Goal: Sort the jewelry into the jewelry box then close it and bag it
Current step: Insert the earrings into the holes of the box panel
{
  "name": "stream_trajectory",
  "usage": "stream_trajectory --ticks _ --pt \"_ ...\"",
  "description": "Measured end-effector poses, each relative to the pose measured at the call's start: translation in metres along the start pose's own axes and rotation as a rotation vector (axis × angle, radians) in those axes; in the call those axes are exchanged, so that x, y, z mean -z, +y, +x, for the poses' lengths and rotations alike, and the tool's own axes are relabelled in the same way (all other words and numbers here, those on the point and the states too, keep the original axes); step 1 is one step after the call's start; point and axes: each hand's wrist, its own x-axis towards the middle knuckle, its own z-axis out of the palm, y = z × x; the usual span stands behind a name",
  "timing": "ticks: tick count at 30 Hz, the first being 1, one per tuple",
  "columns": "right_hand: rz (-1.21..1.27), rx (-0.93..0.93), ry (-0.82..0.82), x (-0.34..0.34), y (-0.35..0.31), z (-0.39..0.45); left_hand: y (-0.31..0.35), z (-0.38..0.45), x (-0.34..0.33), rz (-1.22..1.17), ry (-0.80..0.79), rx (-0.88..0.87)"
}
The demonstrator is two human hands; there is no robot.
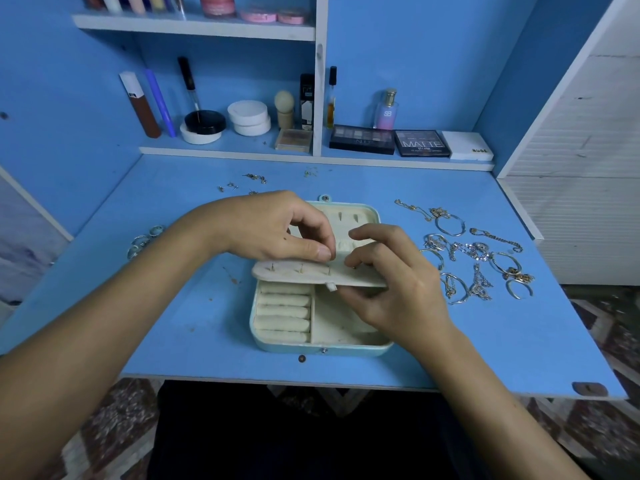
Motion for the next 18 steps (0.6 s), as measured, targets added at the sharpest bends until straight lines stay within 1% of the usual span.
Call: stream_trajectory --ticks 6,13,18 --pt "-0.012 -0.005 -0.001 0.000 -0.001 0.000 0.003 0.000 0.000 0.013 -0.009 -0.007" --pt "-0.020 -0.004 0.004 0.000 -0.001 0.000 0.007 0.002 0.003 0.080 -0.053 0.028" --pt "-0.006 0.005 0.006 0.000 -0.001 0.000 0.015 0.001 0.009 0.084 -0.034 0.055"
